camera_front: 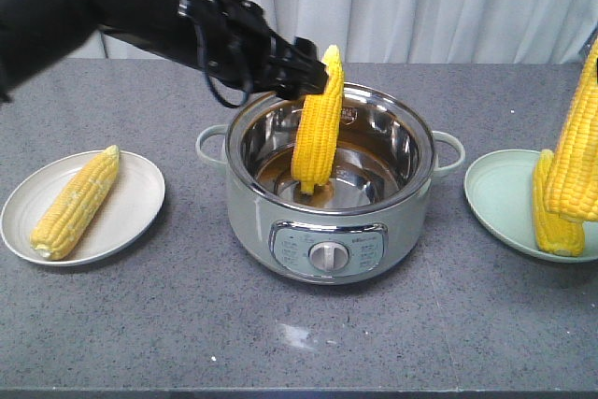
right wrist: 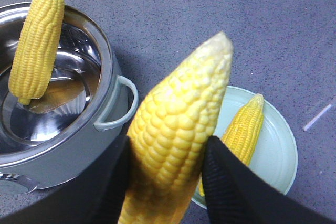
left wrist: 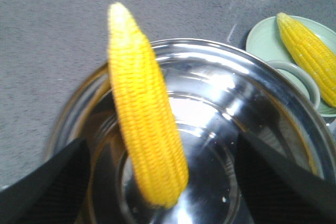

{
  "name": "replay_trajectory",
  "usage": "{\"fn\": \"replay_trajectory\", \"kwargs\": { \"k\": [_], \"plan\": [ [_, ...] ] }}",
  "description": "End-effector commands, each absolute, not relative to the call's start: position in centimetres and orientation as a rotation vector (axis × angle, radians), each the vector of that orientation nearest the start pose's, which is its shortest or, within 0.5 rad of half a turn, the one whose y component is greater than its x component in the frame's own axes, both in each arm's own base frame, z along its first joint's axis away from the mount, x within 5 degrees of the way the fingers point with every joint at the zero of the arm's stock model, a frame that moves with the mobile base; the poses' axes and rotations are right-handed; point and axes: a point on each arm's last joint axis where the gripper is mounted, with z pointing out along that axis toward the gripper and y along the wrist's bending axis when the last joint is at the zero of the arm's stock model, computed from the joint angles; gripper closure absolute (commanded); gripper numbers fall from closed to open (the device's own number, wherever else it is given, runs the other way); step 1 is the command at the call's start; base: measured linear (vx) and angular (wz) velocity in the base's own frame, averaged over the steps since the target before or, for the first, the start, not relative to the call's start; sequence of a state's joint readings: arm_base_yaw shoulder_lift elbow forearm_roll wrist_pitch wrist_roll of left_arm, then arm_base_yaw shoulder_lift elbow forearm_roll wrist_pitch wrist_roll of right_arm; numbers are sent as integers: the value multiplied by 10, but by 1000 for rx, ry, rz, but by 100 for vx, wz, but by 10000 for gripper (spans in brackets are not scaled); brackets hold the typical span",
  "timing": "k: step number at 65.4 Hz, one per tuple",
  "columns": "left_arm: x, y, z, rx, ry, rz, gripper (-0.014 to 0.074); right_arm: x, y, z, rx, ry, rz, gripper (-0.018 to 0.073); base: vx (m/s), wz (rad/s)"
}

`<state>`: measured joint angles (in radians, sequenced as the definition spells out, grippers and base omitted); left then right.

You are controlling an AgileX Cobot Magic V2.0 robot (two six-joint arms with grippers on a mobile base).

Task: Distribute corn equally
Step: 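Reach the left gripper into the pot and grasp the last cob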

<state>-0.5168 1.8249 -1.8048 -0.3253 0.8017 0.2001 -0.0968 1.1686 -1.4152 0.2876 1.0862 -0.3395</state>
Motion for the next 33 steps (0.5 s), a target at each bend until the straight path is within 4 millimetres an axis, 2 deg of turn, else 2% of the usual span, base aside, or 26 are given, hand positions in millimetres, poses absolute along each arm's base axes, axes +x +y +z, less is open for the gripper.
{"fn": "replay_trajectory", "kwargs": {
  "k": [1,15,33],
  "plan": [
    [356,-238,394,615,2105,-612,59,218,1,457,-225,2166,126,366,0,0],
    [370,-259,371,621,2115,-622,59,217,1,457,-227,2171,127,366,0,0],
    [386,-258,346,563,2187,-503,59,217,1,457,-227,2170,129,366,0,0]
  ]
}}
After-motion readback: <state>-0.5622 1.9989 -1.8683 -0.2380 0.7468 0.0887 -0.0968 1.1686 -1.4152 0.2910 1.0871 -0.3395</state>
